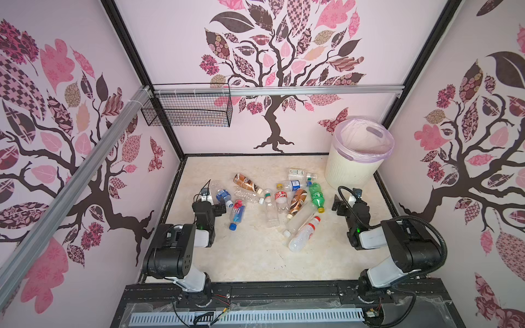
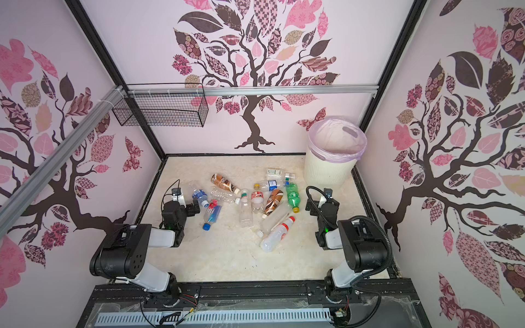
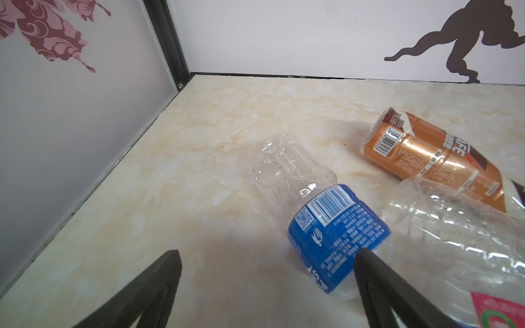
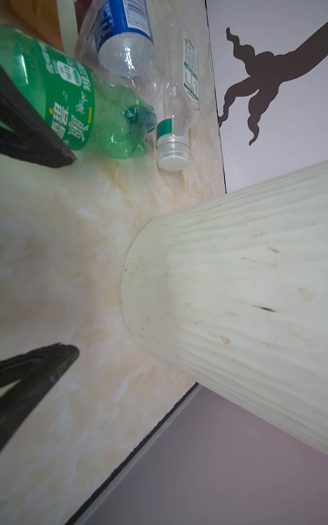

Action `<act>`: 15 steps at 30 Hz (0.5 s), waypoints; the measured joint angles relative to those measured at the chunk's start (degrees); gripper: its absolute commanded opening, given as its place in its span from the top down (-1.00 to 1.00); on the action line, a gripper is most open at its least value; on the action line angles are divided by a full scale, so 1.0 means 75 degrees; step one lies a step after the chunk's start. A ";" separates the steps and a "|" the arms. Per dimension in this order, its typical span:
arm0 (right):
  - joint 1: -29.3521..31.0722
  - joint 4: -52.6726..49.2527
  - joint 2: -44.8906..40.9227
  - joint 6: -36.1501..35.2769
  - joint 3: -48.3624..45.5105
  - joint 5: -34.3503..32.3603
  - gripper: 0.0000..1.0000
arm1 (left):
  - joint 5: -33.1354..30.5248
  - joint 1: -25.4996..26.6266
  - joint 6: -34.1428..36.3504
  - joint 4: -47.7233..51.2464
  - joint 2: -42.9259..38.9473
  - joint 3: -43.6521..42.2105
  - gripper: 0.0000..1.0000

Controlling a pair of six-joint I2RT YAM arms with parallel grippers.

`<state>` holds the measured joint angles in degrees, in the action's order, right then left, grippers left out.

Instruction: Throw the plastic bottles in the bin

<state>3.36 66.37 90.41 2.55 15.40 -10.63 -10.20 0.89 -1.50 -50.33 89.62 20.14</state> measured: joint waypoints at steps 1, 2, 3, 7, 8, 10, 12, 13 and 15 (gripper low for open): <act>0.0000 0.0000 0.0000 0.0000 0.0000 0.0000 -0.99 | 0.0000 0.0000 0.0000 0.0003 0.0000 0.0000 -0.96; 0.0000 0.0000 0.0000 0.0000 0.0000 0.0000 -0.99 | 0.0000 0.0000 0.0000 0.0006 0.0000 0.0000 -0.96; 0.0000 0.0000 0.0000 0.0000 0.0000 0.0000 -0.99 | 0.0000 0.0000 0.0000 0.0006 0.0000 0.0000 -0.97; 0.0000 0.0000 0.0000 0.0000 0.0000 0.0000 -0.99 | 0.0000 0.0000 0.0000 0.0009 0.0000 0.0000 -0.97; 0.0000 0.0000 0.0000 0.0000 0.0000 0.0000 -0.99 | 0.0003 0.0000 0.0000 0.0009 0.0000 0.0000 -0.97; 0.0000 0.0000 0.0003 0.0000 0.0000 0.0000 -0.99 | 0.0047 -0.0020 -0.0003 0.0023 0.0000 0.0009 -0.97; 0.0000 0.0000 0.0000 0.0000 0.0000 0.0003 -0.99 | 0.0178 -0.0096 -0.0020 0.0079 0.0000 0.0047 -0.97; 0.0000 0.0000 0.0000 0.0000 0.0000 0.0003 -0.99 | 0.0213 -0.0128 -0.0026 0.0090 0.0000 0.0064 -0.97; 0.0000 0.0000 0.0000 0.0000 0.0000 0.0003 -0.99 | 0.0259 -0.0172 -0.0029 0.0125 0.0000 0.0099 -0.96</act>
<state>3.36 66.37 90.41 2.55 15.40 -10.61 -8.25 -0.40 -1.72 -49.39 89.62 20.88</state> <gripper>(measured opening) 0.995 0.983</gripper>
